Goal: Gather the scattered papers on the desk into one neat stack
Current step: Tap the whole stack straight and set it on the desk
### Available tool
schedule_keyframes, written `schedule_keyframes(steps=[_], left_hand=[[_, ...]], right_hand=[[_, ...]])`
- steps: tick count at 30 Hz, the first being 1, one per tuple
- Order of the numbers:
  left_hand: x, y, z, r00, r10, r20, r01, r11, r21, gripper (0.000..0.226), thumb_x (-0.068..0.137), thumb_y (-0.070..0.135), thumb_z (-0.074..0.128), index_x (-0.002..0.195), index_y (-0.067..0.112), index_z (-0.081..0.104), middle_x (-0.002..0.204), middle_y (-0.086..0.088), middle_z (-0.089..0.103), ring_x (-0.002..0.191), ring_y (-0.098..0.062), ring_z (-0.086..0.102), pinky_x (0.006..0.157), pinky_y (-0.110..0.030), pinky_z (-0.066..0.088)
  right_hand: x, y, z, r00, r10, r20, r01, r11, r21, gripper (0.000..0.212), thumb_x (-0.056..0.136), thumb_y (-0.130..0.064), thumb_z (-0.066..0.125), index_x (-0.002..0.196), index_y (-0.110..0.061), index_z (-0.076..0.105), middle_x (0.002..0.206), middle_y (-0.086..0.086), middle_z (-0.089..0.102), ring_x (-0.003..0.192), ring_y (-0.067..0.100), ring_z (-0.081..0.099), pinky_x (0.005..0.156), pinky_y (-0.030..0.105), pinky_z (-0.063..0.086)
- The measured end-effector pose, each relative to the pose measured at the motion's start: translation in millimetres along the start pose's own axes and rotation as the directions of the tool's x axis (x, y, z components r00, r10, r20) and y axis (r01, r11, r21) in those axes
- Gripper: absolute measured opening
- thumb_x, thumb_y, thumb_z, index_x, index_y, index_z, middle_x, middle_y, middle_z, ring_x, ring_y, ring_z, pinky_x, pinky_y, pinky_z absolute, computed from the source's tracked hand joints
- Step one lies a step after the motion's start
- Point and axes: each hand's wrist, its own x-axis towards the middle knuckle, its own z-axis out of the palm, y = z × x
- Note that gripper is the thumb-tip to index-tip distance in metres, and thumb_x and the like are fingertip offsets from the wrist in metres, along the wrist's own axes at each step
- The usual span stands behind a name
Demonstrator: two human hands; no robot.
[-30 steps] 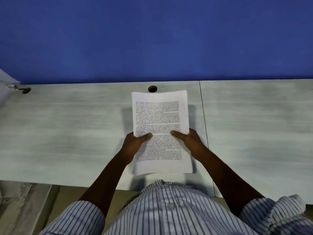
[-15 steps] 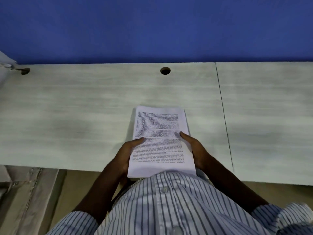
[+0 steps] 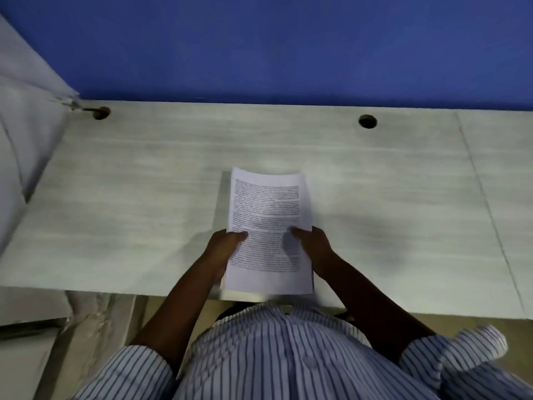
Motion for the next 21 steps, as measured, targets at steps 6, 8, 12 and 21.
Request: schedule_keyframes(steps=[6,8,12,21], left_hand=[[18.7,25.3,-78.1,0.995,0.052,-0.085,-0.047,0.997,0.06,0.017,0.088,0.024,0.072,0.1,0.012,0.072,0.106,-0.013,0.073,0.096,-0.03,0.07,0.092,-0.046,0.056],[21.5,26.3,-92.1,0.988,0.077,-0.132,-0.061,0.991,0.119,0.007,0.089,0.023,0.069,0.084,0.018,0.07,0.1,-0.012,0.073,0.094,-0.031,0.07,0.09,-0.045,0.057],[12.6,10.8,-107.5,0.977,0.128,-0.171,-0.075,0.955,0.288,0.017,0.084,0.035,0.066,0.088,0.019,0.07,0.091,-0.003,0.07,0.083,-0.023,0.067,0.067,-0.029,0.053],[-31.0,-39.2,-114.0,0.943,0.191,-0.271,-0.043,0.88,0.473,0.029,0.09,0.037,0.061,0.098,0.008,0.063,0.09,-0.003,0.062,0.083,-0.021,0.058,0.059,-0.027,0.035]], right_hand=[[8.1,-19.4,79.9,0.998,-0.037,0.058,0.044,0.992,-0.12,0.027,0.089,-0.018,0.072,0.114,-0.009,0.069,0.098,0.003,0.072,0.084,0.017,0.069,0.069,0.025,0.057],[10.5,-23.0,93.9,0.997,-0.054,0.056,0.064,0.977,-0.201,0.032,0.09,-0.022,0.071,0.119,-0.007,0.068,0.11,0.008,0.072,0.091,0.022,0.069,0.077,0.032,0.058],[3.5,-16.0,100.0,0.989,-0.146,0.006,0.136,0.903,-0.408,0.025,0.093,-0.027,0.065,0.111,-0.011,0.071,0.109,0.005,0.072,0.089,0.019,0.068,0.073,0.027,0.052],[-51.4,21.6,77.0,0.958,-0.268,-0.098,0.092,0.616,-0.782,0.015,0.095,-0.026,0.056,0.088,-0.013,0.059,0.101,0.011,0.069,0.097,0.03,0.063,0.067,0.024,0.031]])
